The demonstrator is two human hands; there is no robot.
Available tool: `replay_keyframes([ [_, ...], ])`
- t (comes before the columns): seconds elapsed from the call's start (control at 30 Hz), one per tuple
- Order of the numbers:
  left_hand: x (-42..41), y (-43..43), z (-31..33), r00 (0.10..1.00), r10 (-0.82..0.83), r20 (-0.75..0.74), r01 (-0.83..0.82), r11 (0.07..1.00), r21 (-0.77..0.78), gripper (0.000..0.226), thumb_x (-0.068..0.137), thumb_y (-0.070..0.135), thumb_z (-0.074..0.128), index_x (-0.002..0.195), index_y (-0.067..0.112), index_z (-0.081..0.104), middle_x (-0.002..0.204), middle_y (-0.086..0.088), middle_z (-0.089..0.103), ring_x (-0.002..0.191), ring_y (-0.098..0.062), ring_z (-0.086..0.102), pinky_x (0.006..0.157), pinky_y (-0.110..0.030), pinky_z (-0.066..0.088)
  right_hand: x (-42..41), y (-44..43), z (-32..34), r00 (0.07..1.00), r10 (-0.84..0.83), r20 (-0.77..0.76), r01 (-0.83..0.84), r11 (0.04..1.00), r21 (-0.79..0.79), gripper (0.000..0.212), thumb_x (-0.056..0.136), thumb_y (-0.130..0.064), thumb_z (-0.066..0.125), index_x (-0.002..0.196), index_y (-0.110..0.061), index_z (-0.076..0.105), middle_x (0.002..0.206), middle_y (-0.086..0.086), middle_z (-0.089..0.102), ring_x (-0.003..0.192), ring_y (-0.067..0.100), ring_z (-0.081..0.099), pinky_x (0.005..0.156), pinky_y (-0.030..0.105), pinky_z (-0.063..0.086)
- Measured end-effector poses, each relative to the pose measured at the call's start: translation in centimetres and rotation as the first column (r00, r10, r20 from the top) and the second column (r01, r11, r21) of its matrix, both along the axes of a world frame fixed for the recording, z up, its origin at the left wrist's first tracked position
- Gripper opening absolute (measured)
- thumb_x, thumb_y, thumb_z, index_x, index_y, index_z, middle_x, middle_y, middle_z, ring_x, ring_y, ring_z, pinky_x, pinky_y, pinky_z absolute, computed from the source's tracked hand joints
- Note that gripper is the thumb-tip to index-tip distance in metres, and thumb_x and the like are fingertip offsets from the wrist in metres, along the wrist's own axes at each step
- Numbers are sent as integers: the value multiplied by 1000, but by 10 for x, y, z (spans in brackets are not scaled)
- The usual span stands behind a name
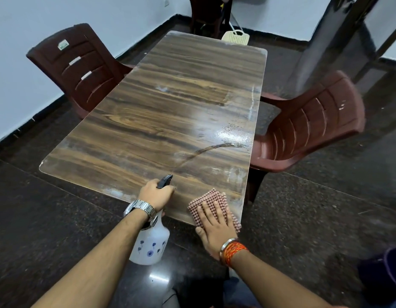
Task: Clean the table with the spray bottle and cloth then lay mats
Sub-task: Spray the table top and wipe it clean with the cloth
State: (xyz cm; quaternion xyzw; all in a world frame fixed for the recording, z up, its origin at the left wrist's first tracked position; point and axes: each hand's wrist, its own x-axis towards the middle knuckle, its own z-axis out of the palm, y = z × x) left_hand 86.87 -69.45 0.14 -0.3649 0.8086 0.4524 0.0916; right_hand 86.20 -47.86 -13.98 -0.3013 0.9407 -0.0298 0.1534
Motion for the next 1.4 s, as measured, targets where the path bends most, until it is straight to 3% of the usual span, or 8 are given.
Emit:
replay_keyframes([
  [0.47, -109, 67, -8, 954, 299, 11, -298, 953, -61, 14, 84, 26, 62, 74, 17, 58, 77, -8, 63, 67, -26, 53, 53, -30, 32, -159, 16, -3, 765, 643, 23, -636, 762, -122, 58, 96, -54, 7, 152, -35, 12, 160, -10, 14, 148, 24, -3, 115, 52, -12],
  [0.63, -134, 85, -6, 917, 397, 25, -395, 917, -51, 12, 86, 18, 59, 77, 11, 56, 66, -6, 57, 48, -22, 51, 29, -16, 30, -246, 18, 1, 801, 597, -28, -597, 796, -96, 57, 96, -50, 17, 151, -36, 19, 158, -11, 20, 147, 27, 13, 115, 51, -6],
  [0.83, -156, 61, -9, 888, 458, 31, -454, 887, -90, 13, 87, 22, 57, 82, 10, 59, 65, -4, 61, 48, -19, 53, 40, -23, 31, -391, -2, 0, 971, 236, -27, -236, 972, 3, 55, 98, -51, 10, 151, -42, -1, 160, -18, -3, 148, 20, -5, 116, 50, -9],
  [0.97, -168, 46, -14, 851, 526, 2, -524, 849, -69, 13, 84, 23, 57, 79, 11, 61, 59, -7, 65, 48, -22, 57, 46, -26, 33, -397, -7, 0, 964, 259, -52, -258, 966, 33, 56, 99, -48, 14, 152, -38, 1, 161, -12, 0, 148, 26, -4, 116, 54, -7],
  [1.07, -177, 42, -16, 819, 574, 0, -574, 818, -31, 12, 84, 20, 58, 76, 11, 57, 58, -6, 59, 42, -19, 52, 37, -20, 33, -328, -2, 3, 849, 509, -141, -518, 854, -36, 61, 92, -47, 26, 151, -31, 24, 158, -3, 23, 145, 35, 16, 114, 58, 4],
  [1.2, -178, 36, -20, 765, 643, 24, -643, 765, -1, 13, 77, 22, 59, 71, 11, 56, 54, -4, 60, 39, -19, 54, 42, -21, 36, -226, 1, 3, 502, 865, -16, -863, 500, -68, 57, 90, -47, 31, 143, -30, 41, 153, -4, 36, 145, 34, 14, 111, 61, 6],
  [1.33, -170, 39, -16, 679, 734, 22, -733, 679, -31, 12, 75, 22, 58, 68, 13, 53, 52, -1, 57, 52, -25, 52, 53, -29, 36, -255, -37, -6, 114, 991, -72, -992, 109, -70, 51, 91, -48, 26, 131, -34, 56, 140, -9, 53, 140, 31, 34, 114, 53, 11],
  [1.4, -163, 46, -12, 617, 787, 10, -786, 616, -51, 12, 77, 19, 58, 70, 12, 50, 58, -4, 52, 54, -25, 45, 53, -30, 30, -292, -78, -6, 86, 992, -91, -996, 84, -22, 57, 91, -48, 26, 138, -27, 50, 148, 0, 45, 142, 34, 29, 115, 55, 9],
])
